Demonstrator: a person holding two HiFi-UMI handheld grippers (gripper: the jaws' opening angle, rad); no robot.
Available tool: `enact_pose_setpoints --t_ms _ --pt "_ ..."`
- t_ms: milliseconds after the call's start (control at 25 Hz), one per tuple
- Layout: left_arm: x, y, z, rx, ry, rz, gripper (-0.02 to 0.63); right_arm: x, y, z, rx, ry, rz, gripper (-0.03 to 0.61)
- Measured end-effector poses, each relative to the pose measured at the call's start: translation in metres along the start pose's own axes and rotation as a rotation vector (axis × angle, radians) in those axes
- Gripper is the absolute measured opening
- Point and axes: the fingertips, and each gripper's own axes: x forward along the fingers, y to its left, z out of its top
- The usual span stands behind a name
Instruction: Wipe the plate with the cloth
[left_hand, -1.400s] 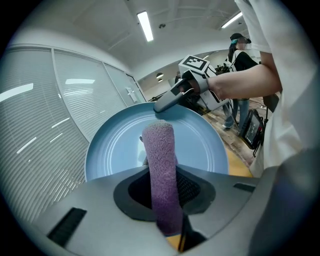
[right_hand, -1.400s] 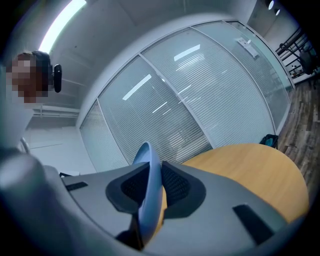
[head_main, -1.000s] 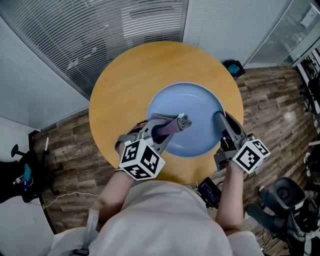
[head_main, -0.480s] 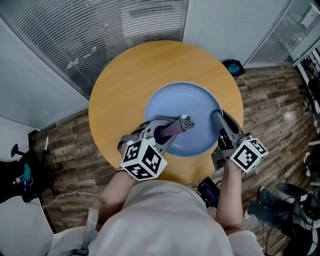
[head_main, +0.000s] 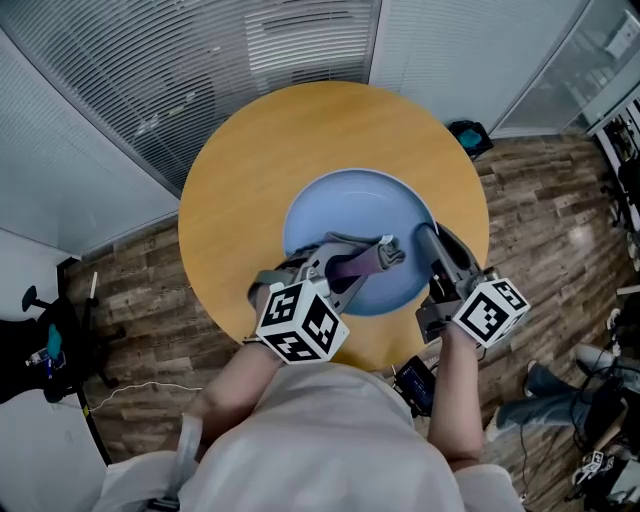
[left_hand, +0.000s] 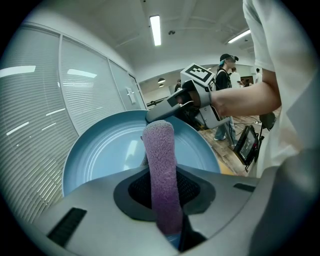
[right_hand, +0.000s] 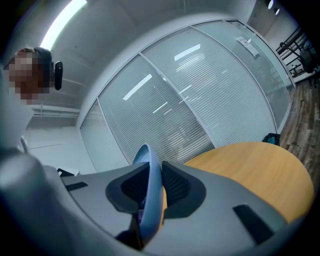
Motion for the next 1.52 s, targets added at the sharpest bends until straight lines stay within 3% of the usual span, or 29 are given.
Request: enact_pose_setpoints --t_ms 560,840,1520 --pt "0.012 -0.013 0.012 0.029 -0.01 -0.03 0.078 0.004 0.003 -0.012 0.005 0.011 -0.002 0.069" --pt "0.019 -0.018 0.02 0.091 0.001 -0.046 0.078 0.007 0.002 -0.01 0.007 0.017 0.003 0.071" --pt "0.015 -0.023 0.005 0.139 0.041 -0.046 0.078 -0.001 -0.004 0.0 0.015 -0.031 -0.02 0.071"
